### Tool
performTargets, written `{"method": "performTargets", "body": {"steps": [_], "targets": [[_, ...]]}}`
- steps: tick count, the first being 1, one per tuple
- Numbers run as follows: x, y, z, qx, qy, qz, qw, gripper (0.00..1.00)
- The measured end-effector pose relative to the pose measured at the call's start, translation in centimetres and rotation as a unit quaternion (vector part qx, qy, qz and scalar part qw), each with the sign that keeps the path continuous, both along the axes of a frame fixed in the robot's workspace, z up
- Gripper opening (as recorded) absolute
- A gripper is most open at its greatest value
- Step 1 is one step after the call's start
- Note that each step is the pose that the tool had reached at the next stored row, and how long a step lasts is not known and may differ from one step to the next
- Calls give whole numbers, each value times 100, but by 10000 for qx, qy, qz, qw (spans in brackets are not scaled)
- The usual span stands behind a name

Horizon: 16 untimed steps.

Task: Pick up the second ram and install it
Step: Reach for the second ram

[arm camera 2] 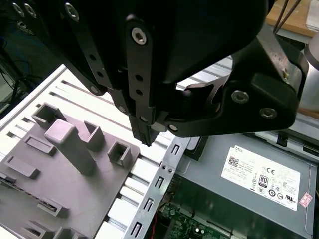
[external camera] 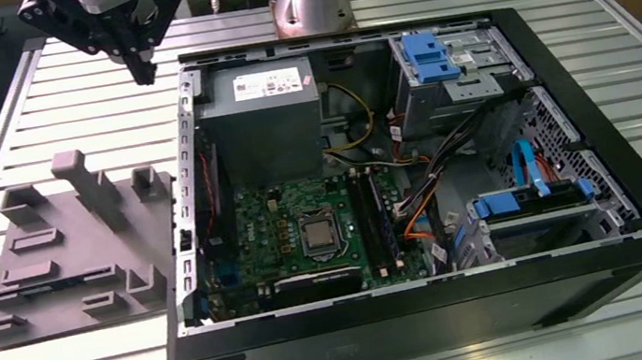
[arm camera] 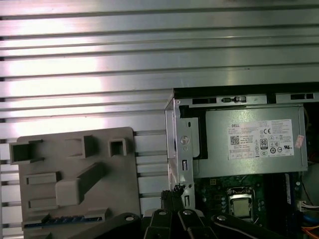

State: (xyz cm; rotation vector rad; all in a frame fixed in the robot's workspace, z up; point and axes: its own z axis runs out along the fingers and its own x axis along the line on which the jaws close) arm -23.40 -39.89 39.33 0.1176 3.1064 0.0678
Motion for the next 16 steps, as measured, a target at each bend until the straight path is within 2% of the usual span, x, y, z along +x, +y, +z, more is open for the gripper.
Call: {"method": "performTargets", "body": {"steps": [16], "targets": [[-58, 0, 0, 0, 0, 0, 10000, 11]]}}
